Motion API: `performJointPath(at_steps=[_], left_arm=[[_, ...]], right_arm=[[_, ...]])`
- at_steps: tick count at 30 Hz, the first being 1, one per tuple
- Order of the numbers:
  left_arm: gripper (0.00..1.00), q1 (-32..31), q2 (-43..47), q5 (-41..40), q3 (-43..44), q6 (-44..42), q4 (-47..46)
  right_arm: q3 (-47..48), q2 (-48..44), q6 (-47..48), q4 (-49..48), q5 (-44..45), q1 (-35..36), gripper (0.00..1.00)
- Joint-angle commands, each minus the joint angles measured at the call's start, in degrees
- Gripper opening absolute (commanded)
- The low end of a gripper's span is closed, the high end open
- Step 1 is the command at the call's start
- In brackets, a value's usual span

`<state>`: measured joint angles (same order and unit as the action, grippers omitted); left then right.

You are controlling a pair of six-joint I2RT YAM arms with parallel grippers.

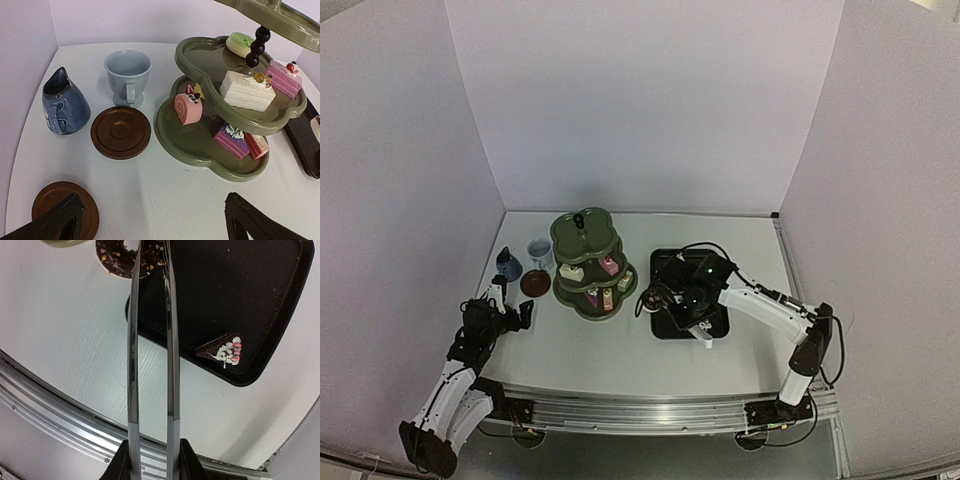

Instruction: Serve the afternoon tea

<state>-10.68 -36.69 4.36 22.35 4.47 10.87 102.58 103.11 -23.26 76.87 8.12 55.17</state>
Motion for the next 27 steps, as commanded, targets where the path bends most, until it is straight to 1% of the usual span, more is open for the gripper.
performJointPath(at_steps=[1, 5, 7, 13, 15, 18, 24, 27], left_arm=[[0.99, 0.37, 0.24, -0.24, -0.07, -0.16, -1.82], [0.99, 0.36, 0.21, -0.23, -0.11, -0.16, -1.83], [0.99, 0.34, 0.3, -0.26, -0.1, -0.16, -1.82], [0.99, 0.35, 0.22, -0.16, -0.1, -0.21, -1.84], [0.99, 0.39, 0.23, -0.12, -0.12, -0.16, -1.91], [0.99, 0.38, 0.33, -0.05, -0.13, -0.16, -1.91], [0.99, 0.43, 0.47, -0.25, -0.09, -0.22, -1.73], [0.99, 0.52, 0.51, -0.3, -0.04, -0.25, -1.67]], right_arm=[[6.97, -0.49, 3.59, 0.0, 0.23, 5.19, 0.0], [13.68, 3.11, 5.84, -0.11, -2.43, 8.12, 0.0], [18.55, 5.07, 7.06, -0.05, -3.54, 9.27, 0.0], [33.87, 10.15, 9.55, -0.18, -3.9, 11.04, 0.0], [37.59, 11.61, 10.42, -1.26, -3.68, 11.12, 0.0], [39.48, 14.04, 11.95, -5.16, -2.58, 11.54, 0.0], [45.29, 20.53, 17.69, -12.11, 4.5, 14.23, 0.0], [46.06, 22.67, 19.22, -14.74, 6.7, 14.48, 0.0]])
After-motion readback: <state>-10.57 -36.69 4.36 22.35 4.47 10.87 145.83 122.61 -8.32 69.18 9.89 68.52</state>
